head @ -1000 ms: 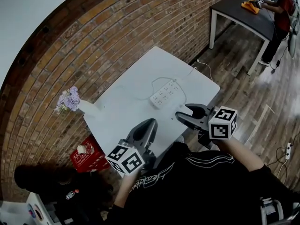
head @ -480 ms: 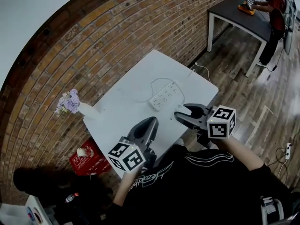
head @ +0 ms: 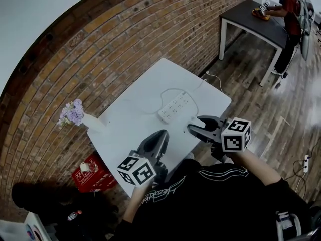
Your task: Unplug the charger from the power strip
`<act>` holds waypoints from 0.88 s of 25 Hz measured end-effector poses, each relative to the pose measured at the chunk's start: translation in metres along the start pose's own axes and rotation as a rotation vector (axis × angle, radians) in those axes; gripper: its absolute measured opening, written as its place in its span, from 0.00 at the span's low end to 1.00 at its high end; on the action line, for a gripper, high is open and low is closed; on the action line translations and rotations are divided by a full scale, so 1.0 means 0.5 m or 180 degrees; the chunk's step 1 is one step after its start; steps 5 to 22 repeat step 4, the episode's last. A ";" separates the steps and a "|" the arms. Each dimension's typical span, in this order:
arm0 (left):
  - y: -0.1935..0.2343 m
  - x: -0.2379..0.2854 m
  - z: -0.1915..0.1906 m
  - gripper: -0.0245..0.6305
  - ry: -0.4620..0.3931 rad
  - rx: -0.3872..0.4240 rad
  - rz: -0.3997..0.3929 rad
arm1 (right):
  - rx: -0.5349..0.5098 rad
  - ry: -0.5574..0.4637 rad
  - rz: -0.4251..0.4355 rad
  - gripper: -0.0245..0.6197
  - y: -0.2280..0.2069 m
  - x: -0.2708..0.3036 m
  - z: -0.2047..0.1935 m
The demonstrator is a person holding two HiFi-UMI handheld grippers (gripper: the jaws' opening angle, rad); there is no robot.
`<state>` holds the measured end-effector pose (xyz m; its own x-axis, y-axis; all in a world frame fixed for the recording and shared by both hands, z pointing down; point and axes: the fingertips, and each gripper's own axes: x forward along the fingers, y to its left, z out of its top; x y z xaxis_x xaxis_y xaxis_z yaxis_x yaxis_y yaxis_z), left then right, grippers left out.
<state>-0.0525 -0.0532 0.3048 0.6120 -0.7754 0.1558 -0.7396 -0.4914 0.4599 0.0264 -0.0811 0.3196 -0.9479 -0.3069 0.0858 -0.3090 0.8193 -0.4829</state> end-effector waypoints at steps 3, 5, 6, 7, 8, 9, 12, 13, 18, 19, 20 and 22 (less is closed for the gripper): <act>0.001 0.001 0.000 0.06 0.0017 -0.0010 -0.0024 | 0.0028 0.0002 -0.0019 0.22 0.000 0.000 -0.004; 0.001 0.002 -0.001 0.06 0.0025 -0.0013 -0.0033 | 0.0038 -0.0001 -0.0026 0.22 0.000 0.000 -0.004; 0.001 0.002 -0.001 0.06 0.0025 -0.0013 -0.0033 | 0.0038 -0.0001 -0.0026 0.22 0.000 0.000 -0.004; 0.001 0.002 -0.001 0.06 0.0025 -0.0013 -0.0033 | 0.0038 -0.0001 -0.0026 0.22 0.000 0.000 -0.004; 0.001 0.002 -0.001 0.06 0.0025 -0.0013 -0.0033 | 0.0038 -0.0001 -0.0026 0.22 0.000 0.000 -0.004; 0.001 0.002 -0.001 0.06 0.0025 -0.0013 -0.0033 | 0.0038 -0.0001 -0.0026 0.22 0.000 0.000 -0.004; 0.001 0.002 -0.001 0.06 0.0025 -0.0013 -0.0033 | 0.0038 -0.0001 -0.0026 0.22 0.000 0.000 -0.004; 0.001 0.002 -0.001 0.06 0.0025 -0.0013 -0.0033 | 0.0038 -0.0001 -0.0026 0.22 0.000 0.000 -0.004; 0.001 0.002 -0.001 0.06 0.0025 -0.0013 -0.0033 | 0.0038 -0.0001 -0.0026 0.22 0.000 0.000 -0.004; 0.001 0.002 -0.001 0.06 0.0025 -0.0013 -0.0033 | 0.0038 -0.0001 -0.0026 0.22 0.000 0.000 -0.004; 0.001 0.002 -0.001 0.06 0.0025 -0.0013 -0.0033 | 0.0038 -0.0001 -0.0026 0.22 0.000 0.000 -0.004; 0.001 0.002 -0.001 0.06 0.0025 -0.0013 -0.0033 | 0.0038 -0.0001 -0.0026 0.22 0.000 0.000 -0.004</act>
